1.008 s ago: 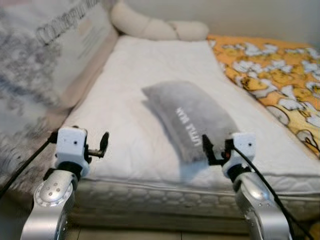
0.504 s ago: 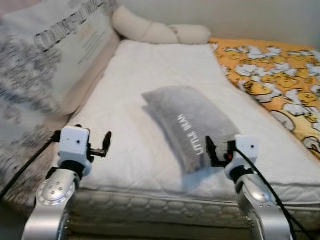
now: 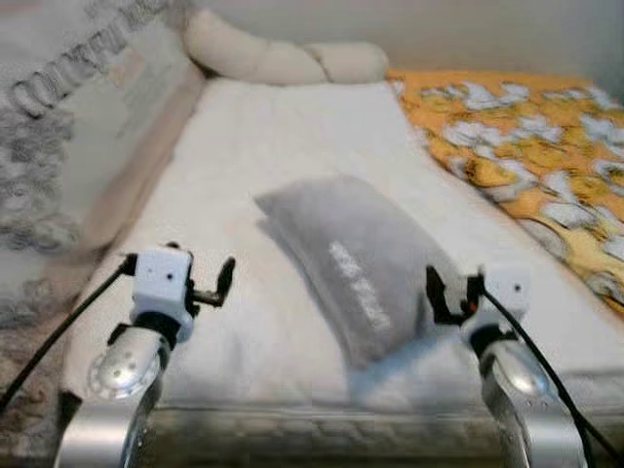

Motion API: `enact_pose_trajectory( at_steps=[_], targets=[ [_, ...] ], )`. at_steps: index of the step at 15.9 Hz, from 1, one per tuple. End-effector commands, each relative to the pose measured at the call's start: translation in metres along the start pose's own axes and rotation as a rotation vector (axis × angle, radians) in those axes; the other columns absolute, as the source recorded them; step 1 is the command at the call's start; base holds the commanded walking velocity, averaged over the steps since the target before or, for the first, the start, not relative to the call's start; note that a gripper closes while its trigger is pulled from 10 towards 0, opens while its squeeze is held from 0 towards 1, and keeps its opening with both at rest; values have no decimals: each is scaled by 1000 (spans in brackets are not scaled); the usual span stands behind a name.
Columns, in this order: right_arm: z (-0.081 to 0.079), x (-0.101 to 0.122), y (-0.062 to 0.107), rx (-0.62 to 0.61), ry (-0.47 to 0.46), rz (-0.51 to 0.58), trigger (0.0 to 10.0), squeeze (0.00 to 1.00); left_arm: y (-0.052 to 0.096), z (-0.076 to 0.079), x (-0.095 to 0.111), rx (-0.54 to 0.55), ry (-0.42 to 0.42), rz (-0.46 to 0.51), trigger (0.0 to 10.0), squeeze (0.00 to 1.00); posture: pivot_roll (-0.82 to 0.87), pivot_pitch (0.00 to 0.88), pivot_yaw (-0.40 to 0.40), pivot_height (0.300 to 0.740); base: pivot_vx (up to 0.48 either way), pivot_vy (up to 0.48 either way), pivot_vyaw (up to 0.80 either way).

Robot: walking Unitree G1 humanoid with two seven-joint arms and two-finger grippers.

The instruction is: Clean up the room

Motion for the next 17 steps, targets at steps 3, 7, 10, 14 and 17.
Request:
enact_pose_trajectory(
  at_steps=[3,7,10,14,17],
  targets=[
    [-5,3,1,16,6,13,10000,937,-1,-3,4,-2,-10,11,10000,0,-106,0,-10,740,303,0,0],
    [-3,5,-1,19,4,26,10000,302,-3,-1,4,-17,3,10,10000,0,-106,0,-2,740,222,0,0],
    [7,10,-8,18,14,38,10000,0,-11,8,-5,-84,-22,-49,10000,0,-104,0,-5,740,0,0,0],
    [38,9,-29,20,71,-5,10000,0,-43,22,-8,-180,33,-130,10000,0,-105,0,-9,740,0,0,0],
    [66,4,-55,-1,48,-69,10000,0,-74,53,-21,-305,178,-242,10000,0,-128,0,5,740,0,0,0]
  ],
)
Point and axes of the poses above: a point about 5 cm out from each wrist's last joint towards the gripper, its own y axis pointing back from the gripper into the wrist, its own x axis along the axis of the wrist's last joint, z = x × y, the point moved 4 cm from there along -y, pointing out of the wrist towards the gripper, and after that the axes turned 13 degrees about y, right-handed, at the moved point
